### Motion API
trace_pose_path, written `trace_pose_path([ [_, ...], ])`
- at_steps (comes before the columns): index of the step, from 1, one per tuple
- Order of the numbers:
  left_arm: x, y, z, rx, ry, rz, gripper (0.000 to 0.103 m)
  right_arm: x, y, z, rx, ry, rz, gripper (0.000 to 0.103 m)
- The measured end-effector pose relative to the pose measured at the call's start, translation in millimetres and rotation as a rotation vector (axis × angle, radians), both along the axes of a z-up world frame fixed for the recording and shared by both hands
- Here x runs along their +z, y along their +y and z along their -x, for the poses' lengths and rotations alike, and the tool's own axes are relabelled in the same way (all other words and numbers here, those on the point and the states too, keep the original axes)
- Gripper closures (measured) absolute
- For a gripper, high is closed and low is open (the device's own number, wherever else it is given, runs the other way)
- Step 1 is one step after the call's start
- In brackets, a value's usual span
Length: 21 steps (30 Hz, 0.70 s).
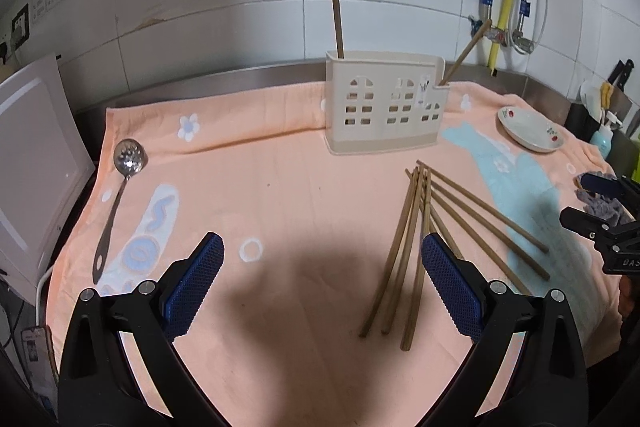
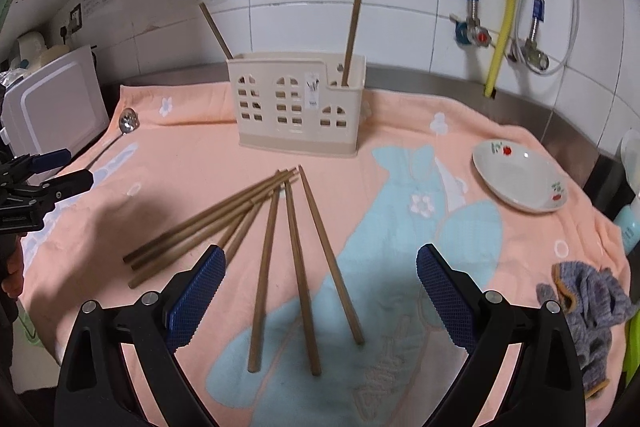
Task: Organize utensils
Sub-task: 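Withdraw both open grippers from the holder back over the remaining chopsticks, then close the right gripper on another chopstick while the left gripper grasps one too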
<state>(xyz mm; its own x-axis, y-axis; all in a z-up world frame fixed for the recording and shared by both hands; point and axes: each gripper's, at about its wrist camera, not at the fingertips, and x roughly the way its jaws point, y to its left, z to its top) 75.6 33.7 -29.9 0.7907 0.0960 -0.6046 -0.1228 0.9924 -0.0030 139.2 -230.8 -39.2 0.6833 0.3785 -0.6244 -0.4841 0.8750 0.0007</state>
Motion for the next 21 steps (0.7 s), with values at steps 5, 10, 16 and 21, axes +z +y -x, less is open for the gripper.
trace_pose_path([
  [5,-7.7,-2.0,-1.2,-0.005,0.016,0.004,0.005,-12.4,-5.7,-4.2,-0.008,0.032,-0.001,0.01],
  [10,-13.8,-2.6,-3.0,-0.005,0.026,0.008,0.005,-25.6,-10.6,-10.0,-0.016,0.062,0.012,0.01],
  [16,-22.1,-1.6,-8.7,-0.003,0.049,0.01,0.005,-38.3,-15.5,-17.0,-0.014,0.095,0.031,0.016],
  [21,-27.8,-1.5,-11.7,-0.003,0.064,0.008,0.005,-48.5,-18.5,-24.4,-0.007,0.127,0.045,0.025],
])
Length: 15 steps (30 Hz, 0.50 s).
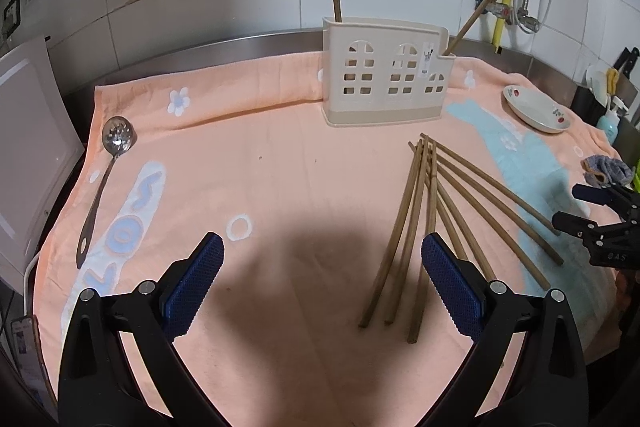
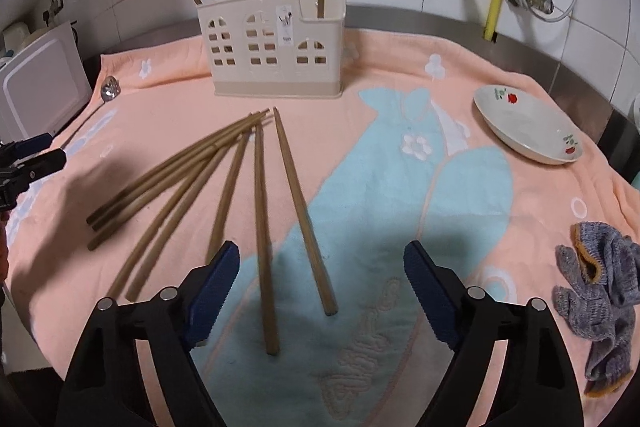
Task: Organize utensils
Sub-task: 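Close the right gripper on another chopstick while the left gripper grasps one too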
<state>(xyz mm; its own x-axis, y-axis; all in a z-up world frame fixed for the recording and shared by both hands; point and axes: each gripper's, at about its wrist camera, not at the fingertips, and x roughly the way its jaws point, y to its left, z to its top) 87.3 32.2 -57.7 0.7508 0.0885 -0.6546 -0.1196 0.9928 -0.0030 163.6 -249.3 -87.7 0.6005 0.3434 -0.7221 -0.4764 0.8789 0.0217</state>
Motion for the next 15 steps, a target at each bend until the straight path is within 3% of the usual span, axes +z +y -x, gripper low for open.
trace_pose_path([
  [6,-7.9,-0.7,-3.8,-0.01,0.022,0.003,0.005,-10.8,0.2,-9.1,0.014,0.039,0.006,0.045],
  [15,-18.4,-1.1,-10.9,-0.032,0.051,0.018,0.005,-21.1,6.0,-17.7,0.045,0.069,0.021,0.068],
])
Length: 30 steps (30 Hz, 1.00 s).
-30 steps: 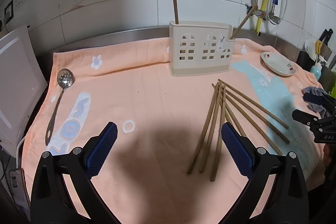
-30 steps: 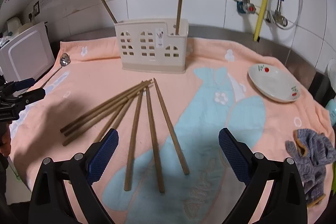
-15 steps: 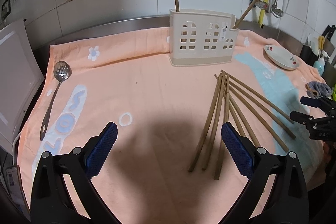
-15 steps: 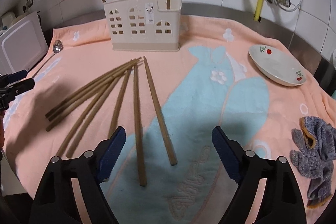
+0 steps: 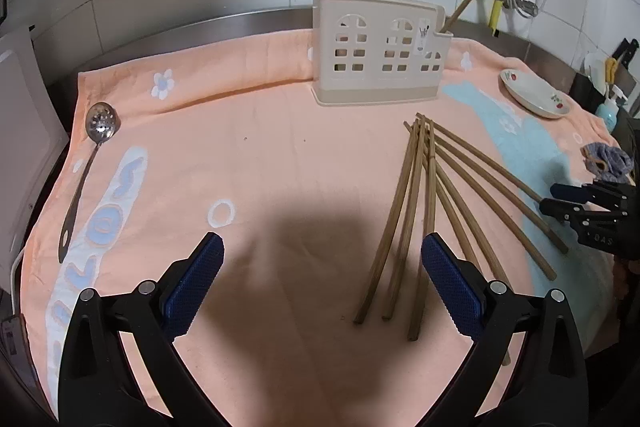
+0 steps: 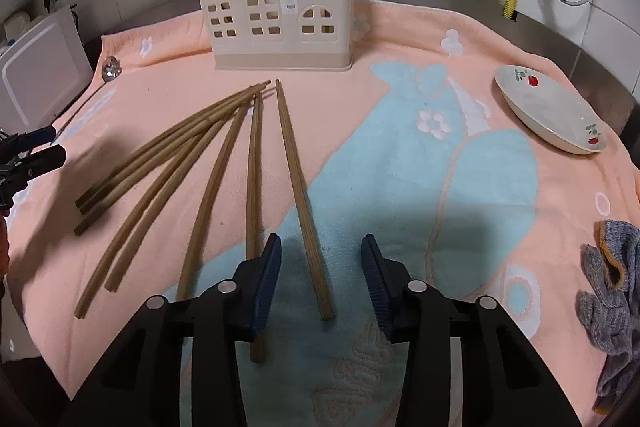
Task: Organize utensils
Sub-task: 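Close the right gripper on another chopstick while the left gripper grasps one too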
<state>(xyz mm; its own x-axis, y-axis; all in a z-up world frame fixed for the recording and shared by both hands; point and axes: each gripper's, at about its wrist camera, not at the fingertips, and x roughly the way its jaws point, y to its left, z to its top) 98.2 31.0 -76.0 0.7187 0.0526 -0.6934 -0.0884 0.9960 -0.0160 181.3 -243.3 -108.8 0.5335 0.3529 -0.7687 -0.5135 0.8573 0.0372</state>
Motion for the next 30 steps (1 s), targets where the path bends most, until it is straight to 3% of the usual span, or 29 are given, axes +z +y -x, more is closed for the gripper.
trace_pose_path([
  [9,-5.5,-5.4,-7.6,-0.067,0.013,0.001,0.009,-2.5,1.0,-3.0,0.0,-0.004,0.017,0.08],
  [19,-18.6,-17.0,-20.8,-0.201,0.073,-0.008,0.047,-2.2,2.9,-1.9,0.008,-0.013,0.028,0.084],
  [24,-28.7,-18.2,-28.5,-0.237,0.11,-0.001,0.075,-2.3,3.2,-1.8,0.007,-0.015,0.029,0.084],
  [30,-34.2,-19.2,-31.6,-0.267,0.119,0.027,0.089,-2.7,3.8,-1.7,0.007,-0.016,0.032,0.084],
])
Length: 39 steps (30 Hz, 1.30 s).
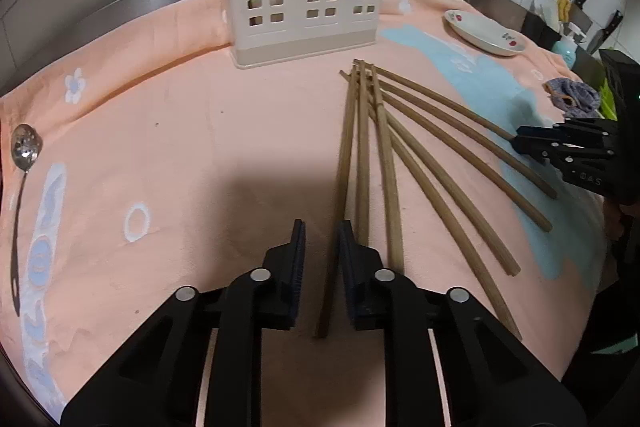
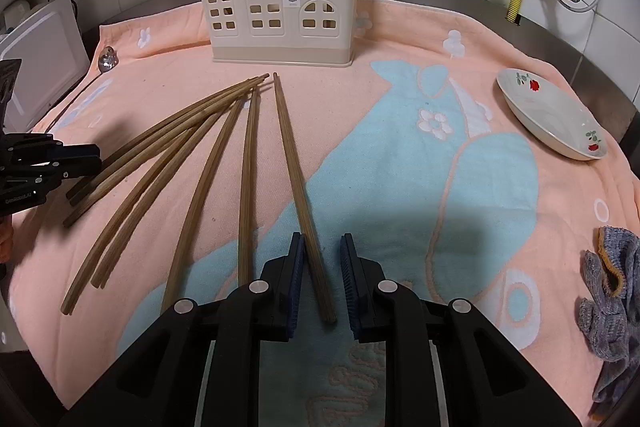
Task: Organize utensils
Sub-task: 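Close the right gripper on another chopstick while the left gripper grasps one too, then raise the right gripper's chopstick upright to the holder while the left gripper carries its own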
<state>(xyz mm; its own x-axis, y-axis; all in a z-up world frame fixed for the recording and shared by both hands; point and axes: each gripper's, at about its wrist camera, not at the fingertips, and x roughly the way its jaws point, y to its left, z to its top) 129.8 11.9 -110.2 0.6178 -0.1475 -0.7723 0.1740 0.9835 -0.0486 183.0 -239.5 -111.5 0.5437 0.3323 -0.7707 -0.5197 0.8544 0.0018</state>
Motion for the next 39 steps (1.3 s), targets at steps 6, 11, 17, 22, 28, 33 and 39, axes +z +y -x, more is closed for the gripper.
trace_pose_path([
  [6,-2.2,-5.0,-2.2,-0.024,0.002,-0.009,0.092,-0.2,0.0,-0.1,-0.001,0.0,0.0,0.084],
  [11,-6.0,-6.6,-5.5,-0.03,0.01,-0.012,0.092,-0.2,-0.1,-0.5,-0.004,-0.002,0.0,0.084],
  [17,-6.6,-6.7,-6.3,-0.031,0.013,-0.018,0.092,-0.7,-0.1,-0.2,-0.004,-0.004,0.002,0.084],
  [22,-7.5,-6.0,-5.8,-0.023,0.011,-0.001,0.092,-1.4,0.1,0.0,-0.006,-0.01,0.003,0.083],
  [28,-7.3,-8.7,-6.5,-0.01,0.009,-0.016,0.092,-2.7,0.8,1.8,-0.015,-0.024,0.005,0.085],
  [33,-7.0,-13.9,-3.5,0.007,-0.008,-0.049,0.095,-1.4,1.0,3.2,-0.026,-0.028,0.001,0.092],
  [39,-6.5,-12.6,-0.7,0.01,-0.008,-0.028,0.097,5.7,-1.7,7.6,-0.033,-0.042,-0.013,0.093],
])
